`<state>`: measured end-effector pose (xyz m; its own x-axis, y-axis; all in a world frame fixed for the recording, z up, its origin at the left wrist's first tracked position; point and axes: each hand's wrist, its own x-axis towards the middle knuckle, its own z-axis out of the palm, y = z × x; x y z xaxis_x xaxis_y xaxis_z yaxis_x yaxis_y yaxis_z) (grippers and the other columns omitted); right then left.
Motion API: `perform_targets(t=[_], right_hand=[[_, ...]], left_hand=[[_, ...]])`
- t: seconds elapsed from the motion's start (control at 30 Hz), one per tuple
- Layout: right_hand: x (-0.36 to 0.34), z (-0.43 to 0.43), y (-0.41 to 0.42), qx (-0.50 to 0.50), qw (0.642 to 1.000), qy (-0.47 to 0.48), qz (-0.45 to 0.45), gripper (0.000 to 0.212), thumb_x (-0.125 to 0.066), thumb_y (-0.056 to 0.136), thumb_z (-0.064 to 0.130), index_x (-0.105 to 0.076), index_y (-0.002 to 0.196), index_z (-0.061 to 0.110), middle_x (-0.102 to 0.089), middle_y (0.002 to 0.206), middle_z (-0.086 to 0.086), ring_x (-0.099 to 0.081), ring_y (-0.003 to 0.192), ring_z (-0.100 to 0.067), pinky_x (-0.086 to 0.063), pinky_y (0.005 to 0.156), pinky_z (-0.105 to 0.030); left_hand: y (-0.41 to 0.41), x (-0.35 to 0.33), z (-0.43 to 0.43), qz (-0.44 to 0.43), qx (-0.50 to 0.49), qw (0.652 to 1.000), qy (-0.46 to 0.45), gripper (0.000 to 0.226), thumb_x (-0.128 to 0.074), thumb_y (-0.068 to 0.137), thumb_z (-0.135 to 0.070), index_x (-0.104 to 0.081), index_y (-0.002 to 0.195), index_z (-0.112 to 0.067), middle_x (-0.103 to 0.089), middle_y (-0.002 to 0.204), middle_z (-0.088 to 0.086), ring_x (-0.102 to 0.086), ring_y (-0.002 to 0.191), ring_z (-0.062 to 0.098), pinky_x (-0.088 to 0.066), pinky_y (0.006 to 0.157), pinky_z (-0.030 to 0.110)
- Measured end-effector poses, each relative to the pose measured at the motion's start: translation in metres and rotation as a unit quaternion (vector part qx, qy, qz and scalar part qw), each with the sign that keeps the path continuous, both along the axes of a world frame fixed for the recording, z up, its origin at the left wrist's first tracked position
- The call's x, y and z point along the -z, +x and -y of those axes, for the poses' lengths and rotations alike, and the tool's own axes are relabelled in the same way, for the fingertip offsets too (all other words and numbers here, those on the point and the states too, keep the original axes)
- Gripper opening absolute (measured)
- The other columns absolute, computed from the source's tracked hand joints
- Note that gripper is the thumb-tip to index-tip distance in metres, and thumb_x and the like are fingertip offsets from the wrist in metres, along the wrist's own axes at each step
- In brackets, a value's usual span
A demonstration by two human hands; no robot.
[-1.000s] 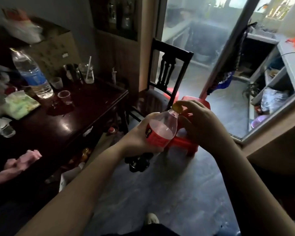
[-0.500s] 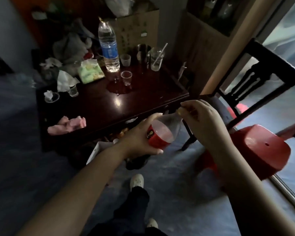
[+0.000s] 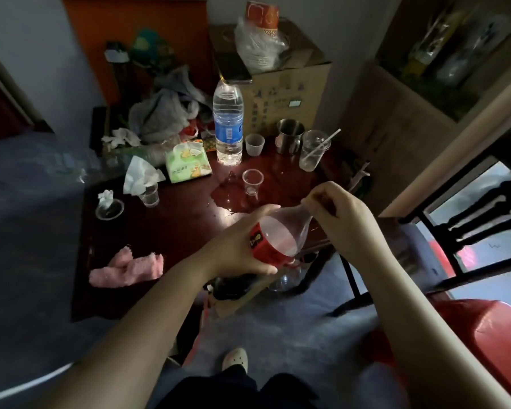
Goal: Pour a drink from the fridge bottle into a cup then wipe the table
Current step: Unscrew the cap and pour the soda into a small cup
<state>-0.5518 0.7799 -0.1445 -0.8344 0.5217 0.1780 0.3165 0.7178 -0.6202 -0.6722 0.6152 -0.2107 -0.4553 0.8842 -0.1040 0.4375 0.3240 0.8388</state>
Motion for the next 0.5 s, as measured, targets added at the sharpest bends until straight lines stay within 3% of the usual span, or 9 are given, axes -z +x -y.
perform_targets(t=[0.23,0.5], right_hand=[[0.003,-0.034,-0.037,-0.067,0.997,-0.028,-0.007,0.013,-0.056,0.088,0.036,-0.057,0.095,0.025,-0.063,0.086,0.013,-0.058,0.078,-0.006,-0.05,0.071,-0.035],[0.012,-0.081,-0.093,-0.188,0.981,-0.047,0.021,0.017,-0.054,0.088,0.037,-0.056,0.094,0.022,-0.064,0.087,0.007,-0.058,0.081,-0.01,-0.047,0.073,-0.034]], left_hand=[[-0.039,-0.002,-0.02,0.005,-0.012,1.0,-0.012,0.107,-0.087,0.056,-0.034,-0.022,0.137,-0.058,-0.047,0.135,-0.021,-0.047,0.123,0.0,-0.044,0.102,0.037],[-0.064,0.008,-0.044,0.082,-0.088,0.993,-0.002,0.1,-0.088,0.054,-0.025,-0.033,0.128,-0.063,-0.055,0.128,-0.02,-0.052,0.118,-0.003,-0.043,0.103,0.033]])
